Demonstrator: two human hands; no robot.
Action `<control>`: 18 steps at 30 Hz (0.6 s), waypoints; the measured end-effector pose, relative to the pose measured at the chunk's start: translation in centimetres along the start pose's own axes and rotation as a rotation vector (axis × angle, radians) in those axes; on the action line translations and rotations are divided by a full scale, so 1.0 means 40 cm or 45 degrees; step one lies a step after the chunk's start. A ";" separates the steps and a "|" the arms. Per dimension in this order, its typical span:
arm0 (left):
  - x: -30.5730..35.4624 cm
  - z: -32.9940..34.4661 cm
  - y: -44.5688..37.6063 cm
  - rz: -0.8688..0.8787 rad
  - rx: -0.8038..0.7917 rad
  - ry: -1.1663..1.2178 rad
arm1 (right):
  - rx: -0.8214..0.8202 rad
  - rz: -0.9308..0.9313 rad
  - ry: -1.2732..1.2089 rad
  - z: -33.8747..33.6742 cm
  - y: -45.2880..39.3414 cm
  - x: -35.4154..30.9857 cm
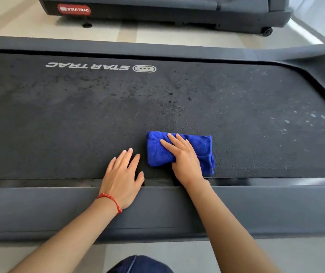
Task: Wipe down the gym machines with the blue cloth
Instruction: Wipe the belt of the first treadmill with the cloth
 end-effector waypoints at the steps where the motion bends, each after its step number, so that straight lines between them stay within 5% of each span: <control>1: 0.001 -0.002 -0.001 0.007 -0.008 -0.014 | 0.007 0.007 0.003 -0.002 -0.011 0.005; 18: 0.000 0.000 -0.002 0.036 0.062 -0.055 | 0.074 0.013 0.046 -0.029 -0.236 0.102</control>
Point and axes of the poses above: each hand's wrist, its own y-axis away from the middle knuckle, its own z-axis out of the palm, x = y × z, the point moved 6 cm from there along -y, towards the middle knuckle, and after that the axes turned 15 degrees about -y, right-handed, at the moved point
